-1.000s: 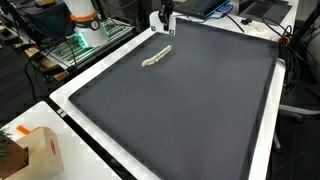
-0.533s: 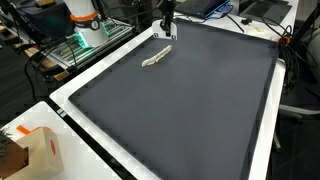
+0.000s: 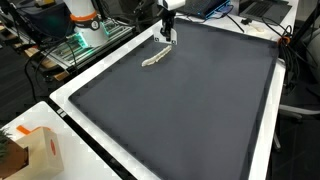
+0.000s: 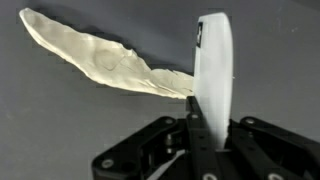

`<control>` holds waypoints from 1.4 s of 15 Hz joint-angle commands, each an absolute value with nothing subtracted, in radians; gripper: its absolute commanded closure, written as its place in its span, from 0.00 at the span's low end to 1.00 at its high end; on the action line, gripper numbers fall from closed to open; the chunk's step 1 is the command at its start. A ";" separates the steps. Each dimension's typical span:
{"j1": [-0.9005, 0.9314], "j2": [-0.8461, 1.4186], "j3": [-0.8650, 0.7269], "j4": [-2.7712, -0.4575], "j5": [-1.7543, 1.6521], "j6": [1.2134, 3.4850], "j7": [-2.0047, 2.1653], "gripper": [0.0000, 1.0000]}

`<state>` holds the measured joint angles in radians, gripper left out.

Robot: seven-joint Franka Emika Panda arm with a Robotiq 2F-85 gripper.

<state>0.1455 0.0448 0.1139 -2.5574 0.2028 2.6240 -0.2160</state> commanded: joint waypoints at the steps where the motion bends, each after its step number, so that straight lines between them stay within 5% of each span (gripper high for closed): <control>1: 0.129 0.080 0.129 -2.541 0.257 2.640 -0.254 0.99; 21: 0.065 0.123 0.163 -2.609 0.292 2.699 -0.288 0.99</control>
<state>0.0841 0.1472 0.1487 -2.5497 0.2733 2.7026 -0.2612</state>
